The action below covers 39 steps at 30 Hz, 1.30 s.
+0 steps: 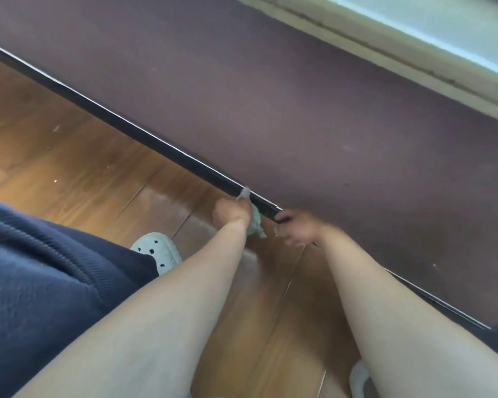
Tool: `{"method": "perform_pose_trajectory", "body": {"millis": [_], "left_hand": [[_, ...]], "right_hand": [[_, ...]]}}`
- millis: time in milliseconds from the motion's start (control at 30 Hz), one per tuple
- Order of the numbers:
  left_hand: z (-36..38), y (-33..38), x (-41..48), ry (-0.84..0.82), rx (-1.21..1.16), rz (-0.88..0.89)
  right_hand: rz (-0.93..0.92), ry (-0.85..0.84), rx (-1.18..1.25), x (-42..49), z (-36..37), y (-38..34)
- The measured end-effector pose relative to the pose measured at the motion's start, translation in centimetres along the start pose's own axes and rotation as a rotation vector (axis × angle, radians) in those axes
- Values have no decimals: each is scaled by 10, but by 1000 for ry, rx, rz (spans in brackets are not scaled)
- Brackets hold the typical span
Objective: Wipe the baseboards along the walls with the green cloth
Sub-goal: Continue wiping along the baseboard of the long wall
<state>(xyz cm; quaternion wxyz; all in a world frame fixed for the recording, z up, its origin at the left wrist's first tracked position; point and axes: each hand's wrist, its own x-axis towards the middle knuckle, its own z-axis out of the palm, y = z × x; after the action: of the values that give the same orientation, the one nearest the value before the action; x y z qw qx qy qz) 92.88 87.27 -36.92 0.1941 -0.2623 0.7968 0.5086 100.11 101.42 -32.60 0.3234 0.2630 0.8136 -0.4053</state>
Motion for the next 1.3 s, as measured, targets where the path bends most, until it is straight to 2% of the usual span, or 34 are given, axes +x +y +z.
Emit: {"method": "perform_pose_trajectory", "body": {"millis": [100,200,433,500,533,600,667,733,767,833,1067,1167,1233,1300], "left_hand": [[10,-8,2,128,-248,-33],[21,-1,15,199,-343,-13],[72,-19,24,-141,-48,67],[82,-27,15,-295,-73,73],[84,-30,13,-320,-73,74],[81,-27,11,-258,-70,69],[69,-17,20,-72,-105,33],[57,-6,32,109,-229,-76],[54,-2,39,127,-270,-102],[56,4,38,117,-203,-91],[81,-29,-4,-97,-101,81],[78,-21,1,-21,-154,110],[70,-14,16,107,-203,22],[60,-10,32,145,-248,-67]], "right_hand": [[101,0,-34,11,-13,25],[97,-44,-37,22,-18,30],[-20,-133,-135,34,-22,19],[-42,-137,-151,37,-19,24],[-50,-144,-150,38,-16,27],[-46,-164,-139,37,-12,38],[-28,-203,-120,38,-11,51],[2,-203,-65,37,-12,67],[14,-194,-22,35,-13,73],[32,-181,66,35,-13,84],[18,-138,208,38,5,88],[-1,-124,183,38,10,83],[4,-125,180,39,8,83],[7,-130,196,38,6,86]]}}
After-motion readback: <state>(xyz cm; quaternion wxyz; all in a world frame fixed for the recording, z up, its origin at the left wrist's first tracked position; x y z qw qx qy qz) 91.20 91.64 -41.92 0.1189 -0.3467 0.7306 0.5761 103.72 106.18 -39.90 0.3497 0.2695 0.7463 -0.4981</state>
